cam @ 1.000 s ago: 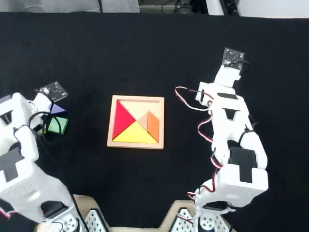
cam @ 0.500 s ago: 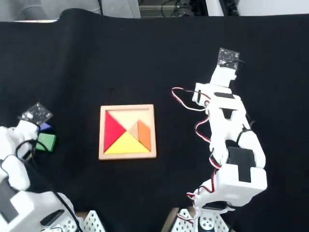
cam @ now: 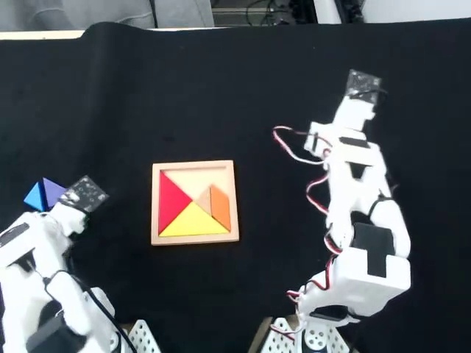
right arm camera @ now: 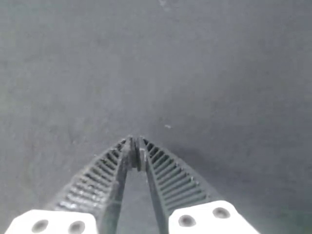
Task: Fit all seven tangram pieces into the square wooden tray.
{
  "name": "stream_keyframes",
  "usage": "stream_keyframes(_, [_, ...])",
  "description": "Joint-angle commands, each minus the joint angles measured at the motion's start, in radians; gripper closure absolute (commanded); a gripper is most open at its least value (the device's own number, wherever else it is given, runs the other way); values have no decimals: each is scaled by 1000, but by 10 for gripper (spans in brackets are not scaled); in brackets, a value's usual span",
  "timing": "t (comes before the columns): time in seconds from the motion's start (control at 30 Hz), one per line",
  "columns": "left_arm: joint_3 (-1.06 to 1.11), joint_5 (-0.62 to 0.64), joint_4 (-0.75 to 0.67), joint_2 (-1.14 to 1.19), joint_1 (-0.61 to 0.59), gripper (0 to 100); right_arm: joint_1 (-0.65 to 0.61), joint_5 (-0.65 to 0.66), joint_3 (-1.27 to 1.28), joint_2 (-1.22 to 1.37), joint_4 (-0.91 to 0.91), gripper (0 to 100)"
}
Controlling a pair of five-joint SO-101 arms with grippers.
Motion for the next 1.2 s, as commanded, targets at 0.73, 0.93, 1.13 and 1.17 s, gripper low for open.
stream_keyframes(0.73, [-260, 790, -117, -63, 274, 916, 362, 539, -931, 636, 638, 988])
stream_keyframes(0.93, [-308, 999, -112, -63, 300, 916, 502, 563, -967, 662, 635, 988])
stream_keyframes(1.13, [-309, 1088, -110, -64, 285, 916, 578, 634, -961, 679, 609, 988])
stream_keyframes(1.17, [-315, 1102, -110, -64, 265, 916, 597, 641, -960, 693, 594, 988])
